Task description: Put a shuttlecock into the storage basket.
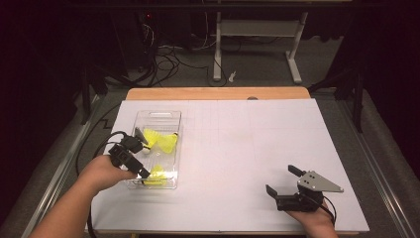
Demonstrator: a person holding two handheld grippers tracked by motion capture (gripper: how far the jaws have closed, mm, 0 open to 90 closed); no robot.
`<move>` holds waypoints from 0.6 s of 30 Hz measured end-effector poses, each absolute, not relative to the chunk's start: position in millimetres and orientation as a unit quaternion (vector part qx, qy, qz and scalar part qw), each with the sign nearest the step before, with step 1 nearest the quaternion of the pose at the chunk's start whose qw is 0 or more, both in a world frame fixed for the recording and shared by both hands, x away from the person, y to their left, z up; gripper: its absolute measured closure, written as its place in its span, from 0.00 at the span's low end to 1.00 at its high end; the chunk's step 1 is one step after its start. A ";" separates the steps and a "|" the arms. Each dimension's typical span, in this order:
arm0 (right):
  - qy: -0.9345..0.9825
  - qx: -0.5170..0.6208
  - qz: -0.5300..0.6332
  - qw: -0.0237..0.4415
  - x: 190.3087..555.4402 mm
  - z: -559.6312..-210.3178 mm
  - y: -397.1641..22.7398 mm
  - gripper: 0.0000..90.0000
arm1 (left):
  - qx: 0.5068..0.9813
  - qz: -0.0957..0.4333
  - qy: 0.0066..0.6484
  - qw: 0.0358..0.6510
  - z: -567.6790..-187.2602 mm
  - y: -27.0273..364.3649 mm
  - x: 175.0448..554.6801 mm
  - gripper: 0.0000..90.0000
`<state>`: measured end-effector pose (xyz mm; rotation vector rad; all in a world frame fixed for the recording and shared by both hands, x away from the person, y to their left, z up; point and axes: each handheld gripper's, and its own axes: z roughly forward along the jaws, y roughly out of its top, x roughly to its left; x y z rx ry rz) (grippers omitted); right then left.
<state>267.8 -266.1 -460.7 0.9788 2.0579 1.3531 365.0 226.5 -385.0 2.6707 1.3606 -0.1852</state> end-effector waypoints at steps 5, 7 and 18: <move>0.753 0.358 0.496 0.242 267.5 -460.4 -266.2 0.00 | 0.889 -0.059 0.450 0.068 -380.1 224.0 365.3 0.41; 0.753 0.358 0.496 0.242 267.4 -460.3 -266.5 0.00 | 0.889 -0.057 0.450 0.067 -378.3 224.1 365.5 0.40; 0.754 0.356 0.497 0.241 267.5 -460.0 -266.6 0.00 | 0.890 -0.052 0.449 0.069 -366.6 221.3 365.1 0.37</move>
